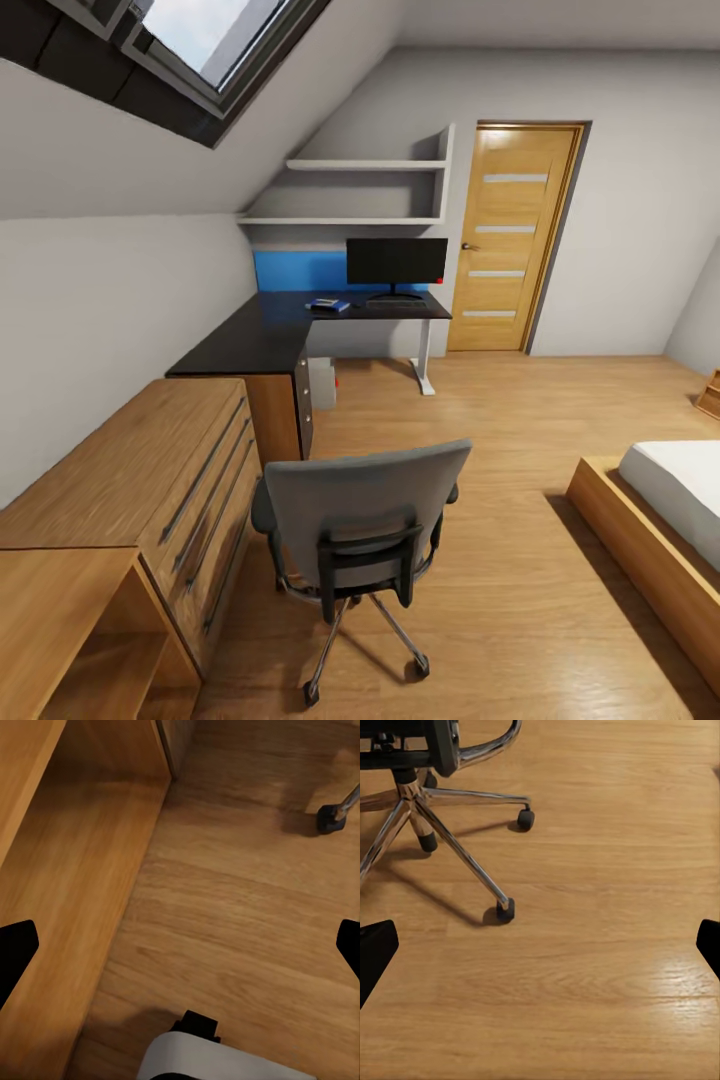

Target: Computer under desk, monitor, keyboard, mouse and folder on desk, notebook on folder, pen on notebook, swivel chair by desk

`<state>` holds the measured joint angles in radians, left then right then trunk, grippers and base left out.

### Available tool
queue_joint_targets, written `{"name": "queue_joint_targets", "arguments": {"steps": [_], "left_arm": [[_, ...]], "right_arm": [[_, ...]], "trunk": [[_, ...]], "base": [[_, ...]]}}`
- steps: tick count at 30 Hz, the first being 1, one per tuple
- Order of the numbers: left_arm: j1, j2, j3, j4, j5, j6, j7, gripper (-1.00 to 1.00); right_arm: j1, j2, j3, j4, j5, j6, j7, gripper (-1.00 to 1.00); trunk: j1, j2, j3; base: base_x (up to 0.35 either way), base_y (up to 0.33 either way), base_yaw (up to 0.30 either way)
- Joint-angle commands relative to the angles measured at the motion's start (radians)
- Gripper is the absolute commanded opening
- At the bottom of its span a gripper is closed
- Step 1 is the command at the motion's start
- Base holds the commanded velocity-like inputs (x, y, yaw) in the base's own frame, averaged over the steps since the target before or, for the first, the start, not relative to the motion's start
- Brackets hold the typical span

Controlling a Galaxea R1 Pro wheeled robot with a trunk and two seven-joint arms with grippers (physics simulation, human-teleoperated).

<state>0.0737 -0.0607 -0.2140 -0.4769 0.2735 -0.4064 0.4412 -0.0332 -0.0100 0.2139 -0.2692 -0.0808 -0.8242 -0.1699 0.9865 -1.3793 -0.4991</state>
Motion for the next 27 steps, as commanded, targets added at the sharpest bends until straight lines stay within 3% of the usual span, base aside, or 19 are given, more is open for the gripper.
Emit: {"name": "queue_joint_targets", "arguments": {"steps": [1, 27], "left_arm": [[0.0, 0.001, -0.008, -0.001, 0.01, -0.003, 0.007, 1.0], [-0.003, 0.004, -0.007, 0.0, 0.014, 0.001, -0.004, 1.0]], "right_arm": [[-0.001, -0.001, 0.009, 0.0, -0.008, -0.003, -0.003, 1.0], [-0.001, -0.002, 0.007, -0.002, -0.013, -0.001, -0.005, 1.0]], "trunk": [[0.004, -0.008, -0.004], [0.104, -0.19, -0.086]], "base": [[-0.009, 0.0, 0.0], [-0.001, 0.0, 0.0]]}}
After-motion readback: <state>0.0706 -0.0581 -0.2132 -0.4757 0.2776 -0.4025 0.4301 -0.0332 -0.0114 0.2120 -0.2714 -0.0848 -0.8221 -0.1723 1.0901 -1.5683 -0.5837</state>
